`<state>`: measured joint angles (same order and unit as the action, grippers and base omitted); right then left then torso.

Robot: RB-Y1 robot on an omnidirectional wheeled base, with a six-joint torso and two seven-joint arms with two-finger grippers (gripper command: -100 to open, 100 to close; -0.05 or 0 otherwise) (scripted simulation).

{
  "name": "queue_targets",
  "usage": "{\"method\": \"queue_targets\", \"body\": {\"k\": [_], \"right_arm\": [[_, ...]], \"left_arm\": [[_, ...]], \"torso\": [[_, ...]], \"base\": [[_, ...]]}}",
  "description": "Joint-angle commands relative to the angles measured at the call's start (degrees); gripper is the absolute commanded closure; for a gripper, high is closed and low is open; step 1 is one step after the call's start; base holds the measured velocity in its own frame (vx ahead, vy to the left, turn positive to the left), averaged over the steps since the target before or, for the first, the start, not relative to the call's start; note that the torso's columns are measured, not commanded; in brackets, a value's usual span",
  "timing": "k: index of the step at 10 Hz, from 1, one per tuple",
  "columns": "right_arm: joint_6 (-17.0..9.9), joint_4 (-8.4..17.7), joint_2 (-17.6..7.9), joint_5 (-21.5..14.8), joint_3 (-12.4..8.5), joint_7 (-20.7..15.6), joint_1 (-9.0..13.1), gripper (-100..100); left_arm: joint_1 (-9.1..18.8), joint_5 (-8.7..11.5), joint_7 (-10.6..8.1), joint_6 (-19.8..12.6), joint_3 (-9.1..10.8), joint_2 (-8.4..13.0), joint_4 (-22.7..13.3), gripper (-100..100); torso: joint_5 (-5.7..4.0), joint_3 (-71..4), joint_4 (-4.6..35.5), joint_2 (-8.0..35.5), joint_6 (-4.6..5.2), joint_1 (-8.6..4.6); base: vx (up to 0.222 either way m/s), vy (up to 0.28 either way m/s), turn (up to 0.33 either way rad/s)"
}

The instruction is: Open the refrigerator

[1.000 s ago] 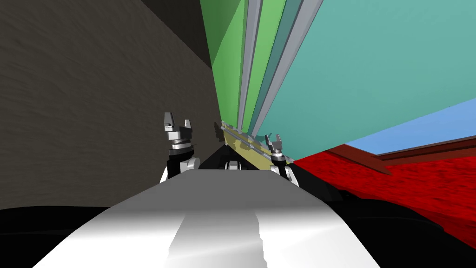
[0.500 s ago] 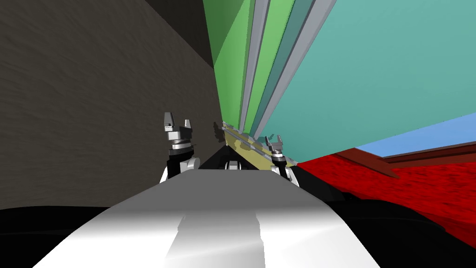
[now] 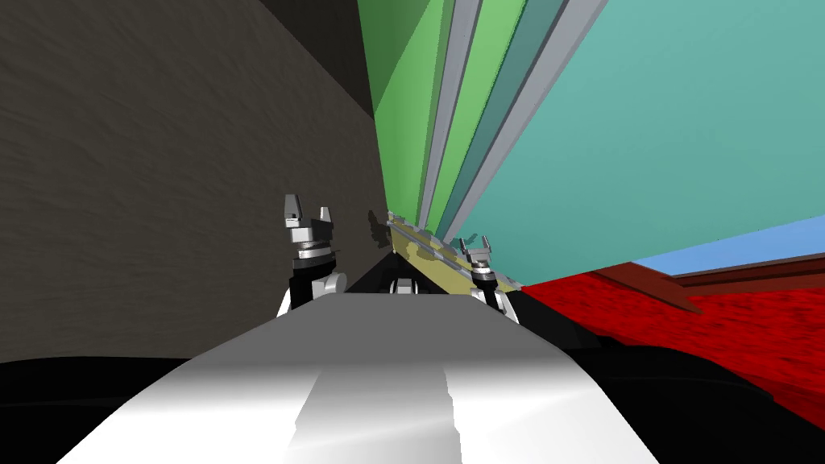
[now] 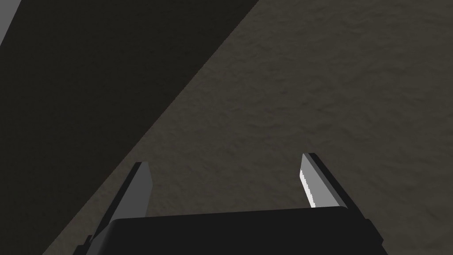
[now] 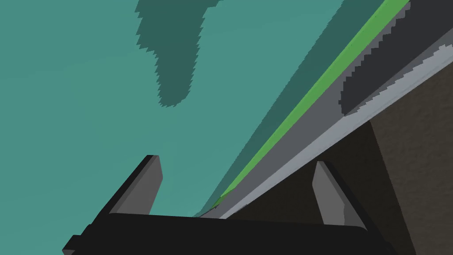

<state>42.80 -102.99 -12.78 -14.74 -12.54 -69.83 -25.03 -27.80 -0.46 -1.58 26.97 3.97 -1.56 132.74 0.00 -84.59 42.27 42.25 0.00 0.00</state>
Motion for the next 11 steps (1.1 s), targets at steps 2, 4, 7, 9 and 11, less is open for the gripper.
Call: {"method": "queue_targets", "body": {"k": [2, 4, 7, 9, 11], "right_arm": [[1.0, 2.5, -0.1, -0.6, -1.0, -6.2, 0.7, -100], [1.7, 4.2, -0.1, -0.9, -1.7, -9.1, 1.0, -100], [2.4, 5.9, 0.0, -1.3, -2.3, -13.8, 1.4, -100], [3.0, 7.5, 0.2, -1.6, -3.0, -16.9, 1.7, -100], [3.7, 9.1, 0.5, -1.9, -3.5, -19.6, 2.1, -100]], "left_arm": [[0.0, 0.0, 0.0, 0.0, 0.0, 0.0, 0.0, 0], [0.0, 0.0, 0.0, 0.0, 0.0, 0.0, 0.0, 0], [0.0, 0.0, 0.0, 0.0, 0.0, 0.0, 0.0, 0], [0.0, 0.0, 0.0, 0.0, 0.0, 0.0, 0.0, 0], [0.0, 0.0, 0.0, 0.0, 0.0, 0.0, 0.0, 0]], "torso": [[0.01, 0.0, 0.0, 0.0, 0.0, 0.05], [-0.03, 0.0, 0.0, 0.1, 0.0, -0.1], [-0.01, -0.1, 0.0, -0.1, -0.06, 0.03], [-0.09, -0.2, -0.2, -0.4, -0.17, -0.05], [-0.16, -0.3, -0.3, -0.5, -0.27, -0.08]], "base": [[0.035, 0.051, 0.005], [0.023, 0.022, 0.004], [0.037, 0.038, -0.008], [0.018, 0.03, 0.0], [0.009, 0.018, -0.001]]}}
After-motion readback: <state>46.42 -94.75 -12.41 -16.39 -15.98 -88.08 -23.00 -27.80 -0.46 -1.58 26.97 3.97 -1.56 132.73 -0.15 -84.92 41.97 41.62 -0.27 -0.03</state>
